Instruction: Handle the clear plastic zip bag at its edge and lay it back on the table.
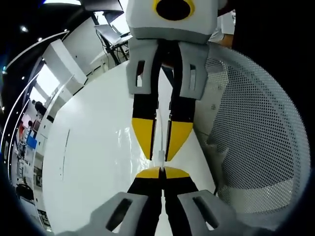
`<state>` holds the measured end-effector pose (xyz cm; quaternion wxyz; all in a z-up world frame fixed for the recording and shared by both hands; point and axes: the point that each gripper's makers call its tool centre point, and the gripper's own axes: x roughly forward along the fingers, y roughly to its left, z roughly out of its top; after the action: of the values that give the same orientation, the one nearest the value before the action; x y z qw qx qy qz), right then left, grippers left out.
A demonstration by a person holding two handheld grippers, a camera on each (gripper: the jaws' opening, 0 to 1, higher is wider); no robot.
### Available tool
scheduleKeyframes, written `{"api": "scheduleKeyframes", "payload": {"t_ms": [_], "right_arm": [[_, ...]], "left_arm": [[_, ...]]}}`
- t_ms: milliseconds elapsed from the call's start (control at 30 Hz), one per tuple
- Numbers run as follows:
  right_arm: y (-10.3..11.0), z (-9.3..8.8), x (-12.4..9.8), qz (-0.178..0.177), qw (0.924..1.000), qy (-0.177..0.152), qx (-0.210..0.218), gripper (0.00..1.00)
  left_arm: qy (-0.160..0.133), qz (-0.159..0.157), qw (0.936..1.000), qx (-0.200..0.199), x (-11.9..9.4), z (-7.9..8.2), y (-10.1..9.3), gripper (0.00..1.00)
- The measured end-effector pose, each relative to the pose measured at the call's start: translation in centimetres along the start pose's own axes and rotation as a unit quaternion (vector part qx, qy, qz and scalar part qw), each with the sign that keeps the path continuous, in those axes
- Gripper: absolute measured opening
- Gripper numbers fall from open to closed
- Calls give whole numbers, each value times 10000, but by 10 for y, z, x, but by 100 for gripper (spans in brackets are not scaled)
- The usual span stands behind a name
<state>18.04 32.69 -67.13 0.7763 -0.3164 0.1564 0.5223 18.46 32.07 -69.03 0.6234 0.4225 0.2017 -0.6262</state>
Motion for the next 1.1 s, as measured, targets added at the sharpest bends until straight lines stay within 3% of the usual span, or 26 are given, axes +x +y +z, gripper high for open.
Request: {"api": "scheduleKeyframes", "payload": {"t_ms": [267, 1100], "right_arm": [[5, 0, 3, 38, 10000, -15, -33, 0], [6, 1, 6, 113, 9999, -9, 65, 0]], "left_arm": [[-13, -17, 10000, 38, 0, 2, -1, 0], [-6, -77, 10000, -31, -1, -1, -3, 0]]}}
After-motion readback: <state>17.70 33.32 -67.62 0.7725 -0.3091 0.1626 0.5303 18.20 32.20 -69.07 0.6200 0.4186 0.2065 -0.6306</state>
